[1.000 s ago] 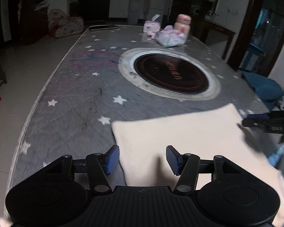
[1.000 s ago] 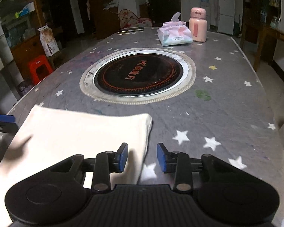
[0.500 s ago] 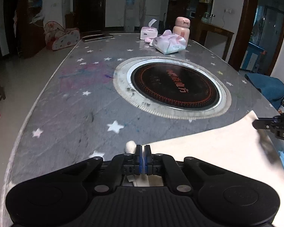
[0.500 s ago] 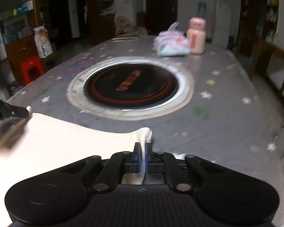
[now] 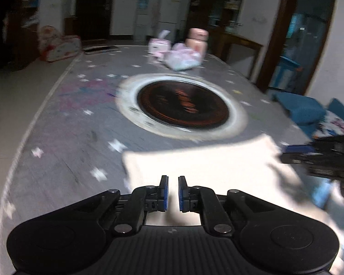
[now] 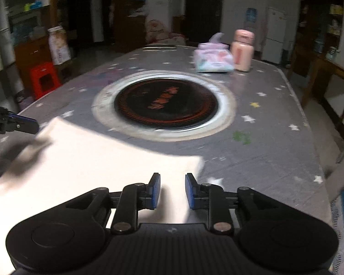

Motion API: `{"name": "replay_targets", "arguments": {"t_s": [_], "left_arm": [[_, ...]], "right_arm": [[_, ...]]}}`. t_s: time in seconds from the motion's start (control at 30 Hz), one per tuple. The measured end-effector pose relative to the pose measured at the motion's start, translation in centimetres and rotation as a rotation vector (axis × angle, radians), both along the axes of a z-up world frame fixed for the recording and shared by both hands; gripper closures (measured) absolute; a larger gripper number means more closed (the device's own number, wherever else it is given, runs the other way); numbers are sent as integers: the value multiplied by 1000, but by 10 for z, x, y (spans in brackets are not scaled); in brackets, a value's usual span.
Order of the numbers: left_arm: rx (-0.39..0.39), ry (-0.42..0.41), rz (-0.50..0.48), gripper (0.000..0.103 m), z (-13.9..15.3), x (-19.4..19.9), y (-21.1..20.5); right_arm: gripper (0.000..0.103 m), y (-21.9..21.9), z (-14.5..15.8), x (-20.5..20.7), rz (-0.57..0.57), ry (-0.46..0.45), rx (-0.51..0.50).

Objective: Fold clothes

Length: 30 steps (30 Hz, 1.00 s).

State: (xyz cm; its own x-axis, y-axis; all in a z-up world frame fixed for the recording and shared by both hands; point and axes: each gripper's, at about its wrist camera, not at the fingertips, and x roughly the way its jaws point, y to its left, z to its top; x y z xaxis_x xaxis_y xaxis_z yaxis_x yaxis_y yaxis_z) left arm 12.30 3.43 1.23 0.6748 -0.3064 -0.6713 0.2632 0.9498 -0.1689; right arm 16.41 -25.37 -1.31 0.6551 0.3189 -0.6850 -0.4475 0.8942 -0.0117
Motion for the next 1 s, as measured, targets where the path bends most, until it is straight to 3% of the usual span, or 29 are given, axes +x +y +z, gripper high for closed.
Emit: {"name": "replay_targets", "arguments": {"t_s": [0.07, 0.3, 0.47, 0.67, 0.73, 0.83, 1.0], "left_arm": [[-25, 17, -33, 94, -1, -21, -2], [-91, 60, -106, 94, -17, -76, -9], [-113, 97, -45, 95, -36, -83, 3], [-177, 58, 4, 94, -32, -92, 20], [-170, 25, 29, 94, -29, -91, 20], [-153, 41, 87, 94, -36, -85, 25], [-165, 41, 86, 93, -36, -94, 31]], "right_arm": [[73, 8, 2, -17, 53, 13, 5], [72, 27, 3, -66, 153, 46, 24], [70, 26, -4, -89, 156, 70, 39], [67, 19, -12, -105, 122, 82, 42], [65, 17, -11, -108, 115, 81, 49], [65, 17, -14, -111, 110, 86, 50], [63, 17, -14, -117, 104, 82, 54]]}}
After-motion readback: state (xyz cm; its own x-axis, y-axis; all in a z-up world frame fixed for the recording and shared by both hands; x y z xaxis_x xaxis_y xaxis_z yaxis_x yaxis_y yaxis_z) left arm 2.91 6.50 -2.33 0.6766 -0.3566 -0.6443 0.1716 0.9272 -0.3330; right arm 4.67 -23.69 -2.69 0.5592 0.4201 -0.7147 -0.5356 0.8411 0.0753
